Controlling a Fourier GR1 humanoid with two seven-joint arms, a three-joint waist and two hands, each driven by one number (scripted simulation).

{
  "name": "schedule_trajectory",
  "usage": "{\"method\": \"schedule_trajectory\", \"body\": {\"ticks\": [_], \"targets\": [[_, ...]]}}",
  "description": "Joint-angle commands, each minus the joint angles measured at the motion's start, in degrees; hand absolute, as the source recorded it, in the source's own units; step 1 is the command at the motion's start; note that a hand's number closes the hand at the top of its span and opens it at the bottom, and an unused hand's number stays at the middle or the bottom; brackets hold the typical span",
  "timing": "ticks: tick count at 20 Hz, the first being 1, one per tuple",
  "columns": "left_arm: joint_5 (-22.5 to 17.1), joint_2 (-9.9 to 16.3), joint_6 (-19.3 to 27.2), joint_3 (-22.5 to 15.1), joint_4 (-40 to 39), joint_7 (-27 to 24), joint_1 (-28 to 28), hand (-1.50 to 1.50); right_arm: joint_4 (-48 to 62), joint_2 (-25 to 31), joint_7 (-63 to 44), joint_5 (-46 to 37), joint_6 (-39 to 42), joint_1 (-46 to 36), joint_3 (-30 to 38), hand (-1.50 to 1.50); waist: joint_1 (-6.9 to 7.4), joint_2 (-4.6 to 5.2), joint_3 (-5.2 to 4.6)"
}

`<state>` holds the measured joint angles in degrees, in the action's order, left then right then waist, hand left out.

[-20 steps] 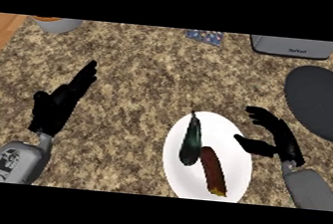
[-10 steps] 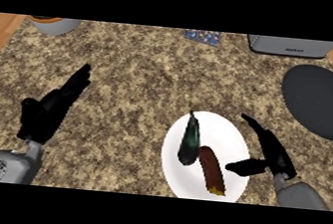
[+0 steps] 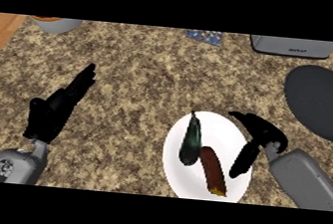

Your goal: Pick the sweet potato from the plate and place it in the pan

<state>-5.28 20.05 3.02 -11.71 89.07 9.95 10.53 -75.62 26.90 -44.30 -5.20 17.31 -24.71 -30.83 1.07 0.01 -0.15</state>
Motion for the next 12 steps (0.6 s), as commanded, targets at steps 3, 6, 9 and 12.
{"method": "schedule_trajectory", "body": {"ticks": [3, 6, 9, 12], "targets": [[-0.03, 0.32, -1.01, 0.29, 1.94, 0.38, -1.13, 0.00, 4.85, -4.86, -15.34, 9.37, 15.63, -9.75, 0.26, -1.50, 0.51, 0.03, 0.09], [0.22, -0.69, -0.95, 0.15, 1.64, -0.49, -2.68, 0.00, 6.07, -10.70, -20.74, 11.23, 14.93, -12.13, -1.27, -1.50, 0.18, 0.03, 0.09], [1.81, -2.20, -0.84, -0.10, -1.97, -3.21, -2.65, 0.00, 4.83, -12.39, -24.09, 10.07, 12.13, -11.49, -2.49, -1.50, -0.81, -0.05, 0.09], [-0.86, 0.39, -2.75, 3.69, -0.50, 0.53, 0.40, 0.00, 4.99, -12.53, -24.54, 9.04, 12.98, -11.01, -5.19, -1.50, -0.96, -0.10, 0.09]]}}
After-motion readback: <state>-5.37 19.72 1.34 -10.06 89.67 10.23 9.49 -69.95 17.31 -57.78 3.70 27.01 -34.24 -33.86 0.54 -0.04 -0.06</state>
